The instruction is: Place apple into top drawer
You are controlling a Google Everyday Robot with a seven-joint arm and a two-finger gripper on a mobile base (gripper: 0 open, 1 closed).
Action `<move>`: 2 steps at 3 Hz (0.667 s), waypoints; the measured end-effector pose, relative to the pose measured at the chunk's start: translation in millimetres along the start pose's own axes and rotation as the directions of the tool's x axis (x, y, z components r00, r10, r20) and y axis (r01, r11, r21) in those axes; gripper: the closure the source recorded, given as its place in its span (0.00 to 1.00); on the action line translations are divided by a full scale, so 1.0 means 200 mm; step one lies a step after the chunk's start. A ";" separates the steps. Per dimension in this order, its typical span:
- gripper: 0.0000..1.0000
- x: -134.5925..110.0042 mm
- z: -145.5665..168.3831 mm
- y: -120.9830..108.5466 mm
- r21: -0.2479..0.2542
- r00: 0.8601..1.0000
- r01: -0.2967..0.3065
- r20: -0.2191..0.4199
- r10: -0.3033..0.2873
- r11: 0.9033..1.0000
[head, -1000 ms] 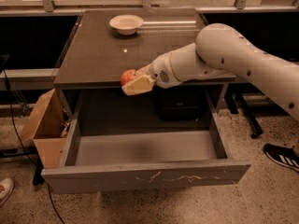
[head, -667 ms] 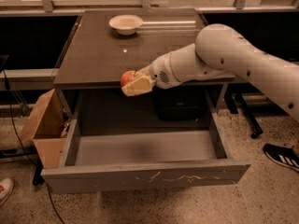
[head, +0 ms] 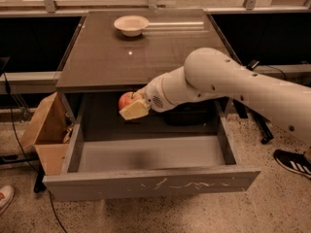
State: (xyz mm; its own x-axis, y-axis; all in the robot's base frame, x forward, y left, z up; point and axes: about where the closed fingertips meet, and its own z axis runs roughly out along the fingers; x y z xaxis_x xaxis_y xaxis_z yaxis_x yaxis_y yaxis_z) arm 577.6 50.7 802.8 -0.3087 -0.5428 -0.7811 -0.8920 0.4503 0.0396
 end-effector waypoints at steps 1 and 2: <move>1.00 0.10 0.20 0.10 -0.018 0.998 0.026 -0.059 -0.027 0.999; 1.00 0.19 0.41 0.12 -0.023 0.993 0.049 -0.110 -0.051 0.999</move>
Offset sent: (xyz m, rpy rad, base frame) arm 0.0057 0.0712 -0.1257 -0.1744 0.0307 0.0673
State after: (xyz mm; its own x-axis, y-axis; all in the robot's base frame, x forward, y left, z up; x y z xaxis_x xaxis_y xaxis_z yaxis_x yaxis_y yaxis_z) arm 572.4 98.6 723.7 -0.2972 -0.6401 -0.7085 -0.9134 0.4068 0.0156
